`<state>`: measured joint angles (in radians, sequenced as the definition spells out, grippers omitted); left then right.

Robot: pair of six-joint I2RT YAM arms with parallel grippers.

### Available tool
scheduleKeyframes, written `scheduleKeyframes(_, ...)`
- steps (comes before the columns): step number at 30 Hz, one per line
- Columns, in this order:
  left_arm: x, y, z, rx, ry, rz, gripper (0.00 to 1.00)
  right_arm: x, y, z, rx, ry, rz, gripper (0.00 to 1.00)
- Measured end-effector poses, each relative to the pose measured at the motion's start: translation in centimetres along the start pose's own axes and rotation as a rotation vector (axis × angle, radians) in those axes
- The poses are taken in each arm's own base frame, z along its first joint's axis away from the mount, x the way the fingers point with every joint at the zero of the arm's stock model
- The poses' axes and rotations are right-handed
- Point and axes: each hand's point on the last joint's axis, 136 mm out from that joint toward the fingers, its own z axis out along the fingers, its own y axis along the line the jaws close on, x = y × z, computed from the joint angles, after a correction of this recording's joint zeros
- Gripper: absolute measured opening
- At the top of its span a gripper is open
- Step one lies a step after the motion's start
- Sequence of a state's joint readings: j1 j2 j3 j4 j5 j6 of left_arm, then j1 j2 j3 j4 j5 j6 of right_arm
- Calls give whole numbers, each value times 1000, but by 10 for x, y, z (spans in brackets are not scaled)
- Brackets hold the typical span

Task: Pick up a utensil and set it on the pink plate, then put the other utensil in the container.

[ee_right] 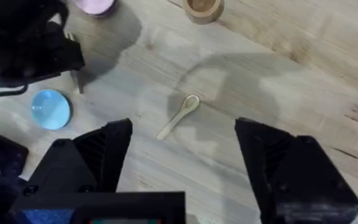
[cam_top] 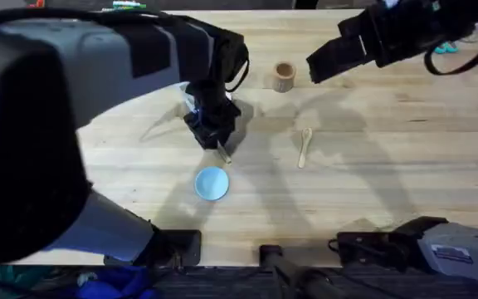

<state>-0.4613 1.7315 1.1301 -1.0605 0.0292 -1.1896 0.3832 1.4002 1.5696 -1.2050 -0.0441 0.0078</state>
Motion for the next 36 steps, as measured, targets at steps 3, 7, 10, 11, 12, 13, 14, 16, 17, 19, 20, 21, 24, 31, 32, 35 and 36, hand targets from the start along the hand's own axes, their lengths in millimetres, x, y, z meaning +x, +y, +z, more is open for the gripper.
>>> scheduleKeyframes(3,-1,-1,-12,38,-16,-2,41,0,0,0,0,0,0,996)
scheduleKeyframes(7,-6,3,-32,97,-42,-19,41,0,0,0,0,0,0,996)
scheduleKeyframes(10,-7,3,-37,113,-49,-22,41,0,0,0,0,0,0,996)
scheduleKeyframes(11,-8,4,-37,114,-49,-26,41,0,0,0,0,0,0,996)
scheduleKeyframes(12,-8,4,-38,115,-50,-27,41,0,0,0,0,0,0,996)
scheduleKeyframes(13,-9,5,-38,114,-49,-31,41,0,0,0,0,0,0,996)
scheduleKeyframes(14,-10,5,-38,115,-49,-32,41,0,0,0,0,0,0,996)
scheduleKeyframes(16,-14,3,-41,124,-55,-25,41,0,0,0,0,0,0,996)
scheduleKeyframes(17,-17,1,-44,135,-60,-17,41,0,0,0,0,0,0,996)
scheduleKeyframes(19,-24,-4,-53,160,-79,-2,41,0,0,0,0,0,0,996)
scheduleKeyframes(20,-29,-7,-59,173,-94,5,41,0,0,0,0,0,0,996)
scheduleKeyframes(21,-34,-10,-65,185,-109,10,41,0,0,0,0,0,0,996)
scheduleKeyframes(24,-48,-14,-84,214,-148,12,41,0,0,0,0,-2,-1,996)
scheduleKeyframes(31,-75,-11,-109,234,-198,8,41,-1,0,0,0,-3,-1,996)
scheduleKeyframes(32,-78,-11,-111,230,-200,11,41,-1,0,0,0,-3,-1,996)
scheduleKeyframes(35,-85,-19,-110,217,-205,36,41,-1,0,0,0,-4,-1,996)
scheduleKeyframes(36,-87,-21,-109,210,-203,44,41,-1,0,0,0,-4,-1,996)
